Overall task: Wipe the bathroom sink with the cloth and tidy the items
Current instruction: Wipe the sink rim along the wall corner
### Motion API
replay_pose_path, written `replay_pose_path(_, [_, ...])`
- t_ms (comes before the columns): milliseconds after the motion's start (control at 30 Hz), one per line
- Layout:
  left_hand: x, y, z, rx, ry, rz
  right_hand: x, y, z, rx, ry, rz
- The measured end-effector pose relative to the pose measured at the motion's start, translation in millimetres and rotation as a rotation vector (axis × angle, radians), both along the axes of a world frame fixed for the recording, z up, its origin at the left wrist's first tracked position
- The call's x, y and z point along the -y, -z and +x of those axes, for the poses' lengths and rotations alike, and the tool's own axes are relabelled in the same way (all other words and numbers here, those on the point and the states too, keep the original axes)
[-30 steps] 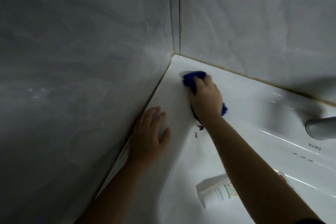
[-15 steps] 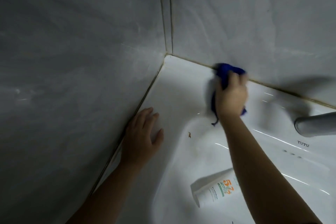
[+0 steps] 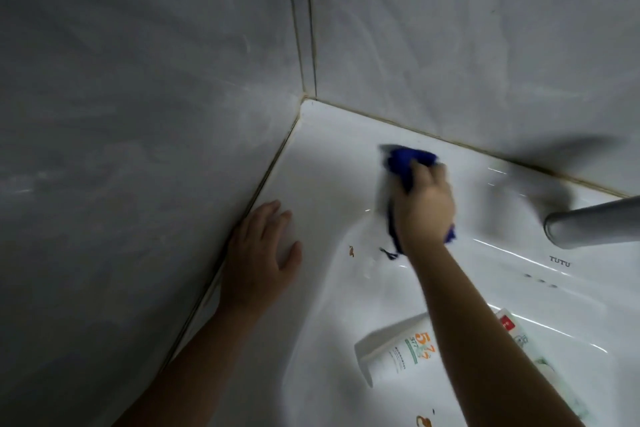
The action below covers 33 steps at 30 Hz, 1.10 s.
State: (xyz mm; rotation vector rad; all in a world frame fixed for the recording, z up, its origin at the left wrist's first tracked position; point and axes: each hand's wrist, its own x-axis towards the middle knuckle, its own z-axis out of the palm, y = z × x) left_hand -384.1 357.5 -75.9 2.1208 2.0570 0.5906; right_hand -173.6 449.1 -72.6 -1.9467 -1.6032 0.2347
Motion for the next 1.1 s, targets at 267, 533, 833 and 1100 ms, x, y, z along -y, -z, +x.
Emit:
replay_pose_path(267, [1.5, -2.3, 1.8, 0.023, -0.014, -0.044, 20.1, 3.3, 32.4, 0.079, 0.055, 0.07])
replay_pose_path(533, [1.7, -3.1, 0.5, 0.025, 0.011, -0.029, -82.3, -5.8, -69.5, 0.311, -0.599, 0.136])
replay_pose_path(833, [0.1, -0.8, -0.4, 0.024, 0.011, 0.003, -48.0, -7.0, -25.8, 0.127, -0.565, 0.05])
replay_pose_path(1100, [4.1, -3.6, -3.7, 0.03, 0.042, -0.008, -24.0, -9.2, -71.1, 0.116, -0.395, -0.068])
